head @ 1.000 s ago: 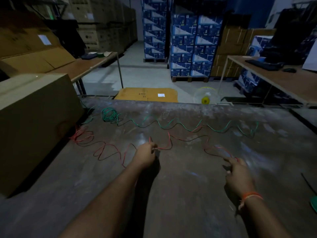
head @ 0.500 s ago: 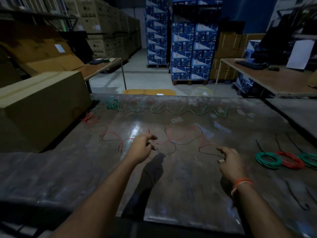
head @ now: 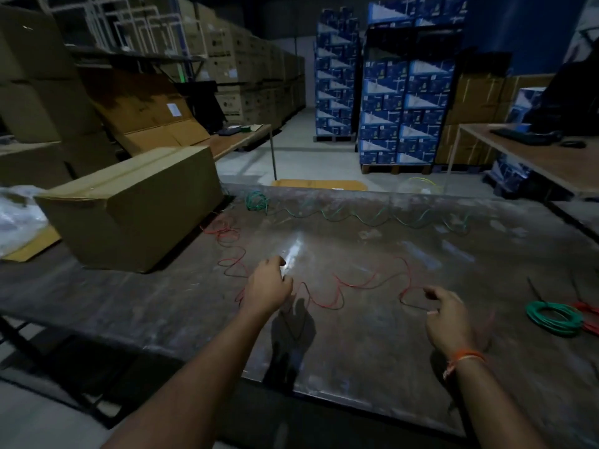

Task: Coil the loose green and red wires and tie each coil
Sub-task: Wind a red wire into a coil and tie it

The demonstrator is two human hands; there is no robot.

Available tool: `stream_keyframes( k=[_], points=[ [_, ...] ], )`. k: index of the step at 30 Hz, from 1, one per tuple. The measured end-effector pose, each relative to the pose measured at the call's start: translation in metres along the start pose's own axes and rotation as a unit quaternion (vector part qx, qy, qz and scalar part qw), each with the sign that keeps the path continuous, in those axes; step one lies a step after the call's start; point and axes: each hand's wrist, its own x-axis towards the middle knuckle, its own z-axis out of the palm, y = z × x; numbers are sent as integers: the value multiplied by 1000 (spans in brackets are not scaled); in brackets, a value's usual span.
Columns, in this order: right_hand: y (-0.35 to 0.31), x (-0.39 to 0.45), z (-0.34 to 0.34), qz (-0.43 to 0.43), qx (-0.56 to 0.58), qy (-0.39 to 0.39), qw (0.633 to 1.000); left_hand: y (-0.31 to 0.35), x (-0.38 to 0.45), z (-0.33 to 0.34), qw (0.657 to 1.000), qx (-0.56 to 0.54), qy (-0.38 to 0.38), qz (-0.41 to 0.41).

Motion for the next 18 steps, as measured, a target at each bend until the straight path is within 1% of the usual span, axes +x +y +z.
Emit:
stream_keyframes(
  k=[4,6,11,15,18],
  points=[
    [-10,8,28,1,-13,9,1000,-37,40,-2,999,-36,0,-18],
    [-18,15,44,1,-15,15,1000,-57,69,-2,999,-34,12,-14],
    [-39,35,90,8,-28,17,999,-110,150,-10,999,-9,28,-37],
    [-56,46,116,34,-56,18,998,-154,215,-15,998,39,0,-59],
    [-72,46,130,50,-43,24,998,-179,257,-15,994,73,-52,-70]
  ],
)
